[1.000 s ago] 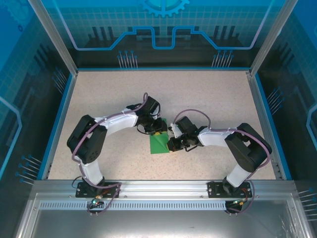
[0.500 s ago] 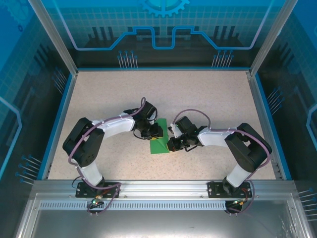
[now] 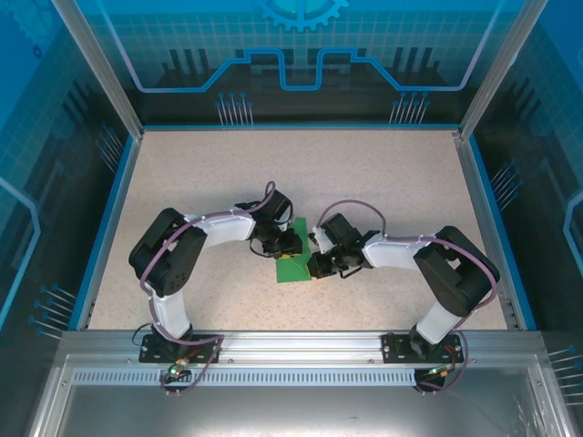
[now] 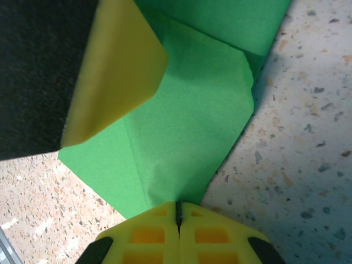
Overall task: Fold a paper plane with a square sheet of paper (pick it up from the middle)
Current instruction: Fold the triangle a second time at the center of the table.
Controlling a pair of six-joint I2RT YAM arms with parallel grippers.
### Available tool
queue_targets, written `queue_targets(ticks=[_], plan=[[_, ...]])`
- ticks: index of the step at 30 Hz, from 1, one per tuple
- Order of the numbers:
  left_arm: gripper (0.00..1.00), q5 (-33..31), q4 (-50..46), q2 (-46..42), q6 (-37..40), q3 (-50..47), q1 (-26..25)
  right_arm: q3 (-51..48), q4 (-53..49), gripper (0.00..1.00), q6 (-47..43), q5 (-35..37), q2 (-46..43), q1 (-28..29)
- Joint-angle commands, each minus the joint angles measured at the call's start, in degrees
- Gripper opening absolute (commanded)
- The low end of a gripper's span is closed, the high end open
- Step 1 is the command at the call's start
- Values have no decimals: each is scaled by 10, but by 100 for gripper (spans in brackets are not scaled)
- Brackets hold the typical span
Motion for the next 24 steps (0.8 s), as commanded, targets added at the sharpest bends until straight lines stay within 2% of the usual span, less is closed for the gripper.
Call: queue_targets(ticks=[1, 10, 15, 24], plan=[[27, -11, -24, 14, 19, 12, 2, -4, -59, 5, -10, 39, 9, 6], [27, -43, -32, 19, 15, 4, 3, 3, -62, 7, -8, 28, -10, 2], [27, -44, -27, 25, 15, -1, 2, -4, -58, 10, 1, 11, -56, -16], [27, -44, -16, 29, 10, -6, 2, -5, -56, 10, 16, -20, -115, -36]])
